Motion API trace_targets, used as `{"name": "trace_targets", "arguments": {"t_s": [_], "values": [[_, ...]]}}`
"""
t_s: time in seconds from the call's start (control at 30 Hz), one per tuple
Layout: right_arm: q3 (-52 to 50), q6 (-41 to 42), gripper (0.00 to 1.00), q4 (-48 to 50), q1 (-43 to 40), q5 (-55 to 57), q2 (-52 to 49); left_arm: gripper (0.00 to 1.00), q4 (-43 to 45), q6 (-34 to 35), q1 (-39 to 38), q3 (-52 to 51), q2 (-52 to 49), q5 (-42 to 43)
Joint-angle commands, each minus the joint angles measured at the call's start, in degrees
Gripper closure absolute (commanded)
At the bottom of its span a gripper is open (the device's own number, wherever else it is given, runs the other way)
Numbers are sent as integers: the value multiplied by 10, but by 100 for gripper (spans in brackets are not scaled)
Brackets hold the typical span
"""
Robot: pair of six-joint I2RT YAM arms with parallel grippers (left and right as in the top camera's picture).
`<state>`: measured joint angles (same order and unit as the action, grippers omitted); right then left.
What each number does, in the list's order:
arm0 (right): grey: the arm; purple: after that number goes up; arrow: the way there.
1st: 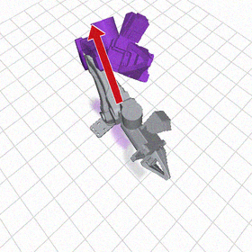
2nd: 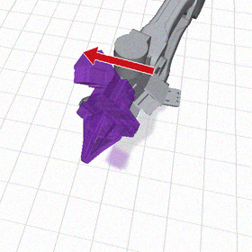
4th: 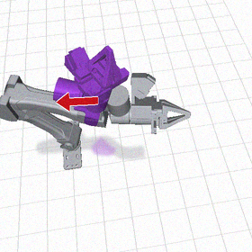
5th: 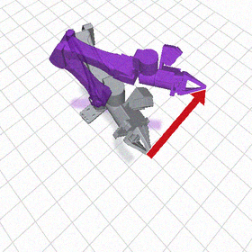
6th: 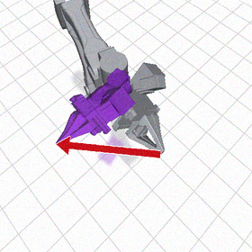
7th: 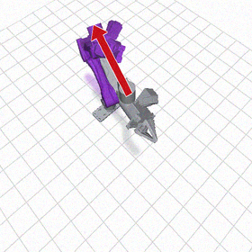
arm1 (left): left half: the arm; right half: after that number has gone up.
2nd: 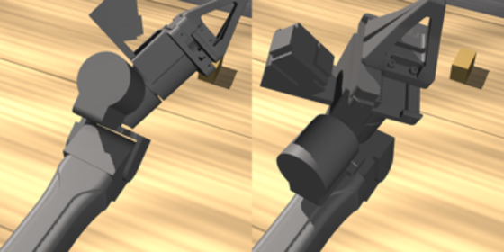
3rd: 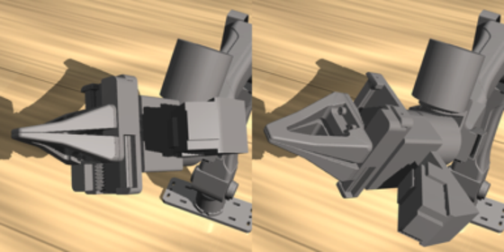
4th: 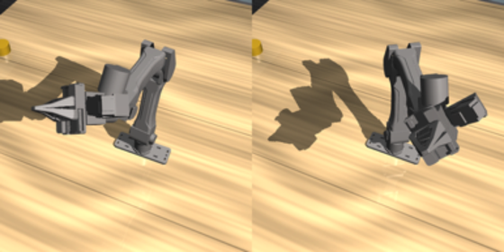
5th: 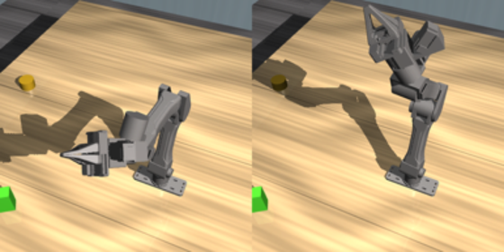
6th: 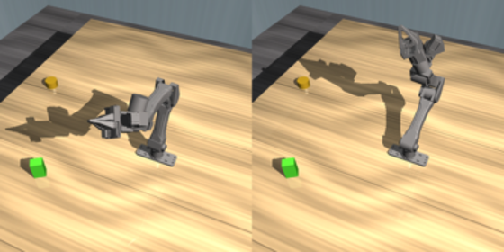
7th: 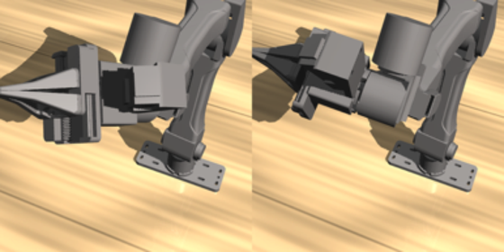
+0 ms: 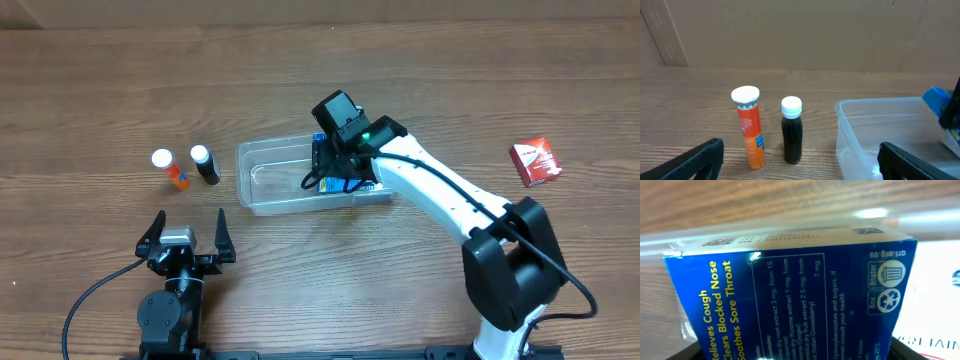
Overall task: Pack container
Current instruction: 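Carry the blue box into the container beside the Hansaplast box, then move right gripper to the red-and-white box and grasp it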
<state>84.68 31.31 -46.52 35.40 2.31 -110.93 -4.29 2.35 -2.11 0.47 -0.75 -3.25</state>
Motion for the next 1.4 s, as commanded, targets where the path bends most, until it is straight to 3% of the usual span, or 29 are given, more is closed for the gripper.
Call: {"name": "trace_targets", "arguments": {"t_s": [0.0,0.17,0.27,0.77,0.87,0.97,1.1,1.23,1.37], "values": [[0,2,29,2,3,-5,-8,0,2,-9,2,-2,4,1],[0,2,28,-3,4,-11,-5,0,2,-9,2,-2,4,1],[1,-2,16,-2,6,-11,1,0,2,-9,2,-2,4,1],[6,-22,21,-11,7,42,84,0,2,-9,2,-2,4,1],[16,-33,13,-28,2,75,156,0,2,-9,2,-2,4,1],[17,-32,1,-53,-42,101,235,0,2,-9,2,-2,5,1],[16,-45,0,-91,-173,95,287,0,2,-9,2,-2,5,1],[9,-125,0,-98,-330,16,258,0,2,-9,2,-2,4,1],[9,-143,0,-90,-437,-25,186,0,2,-9,2,-2,4,1]]}}
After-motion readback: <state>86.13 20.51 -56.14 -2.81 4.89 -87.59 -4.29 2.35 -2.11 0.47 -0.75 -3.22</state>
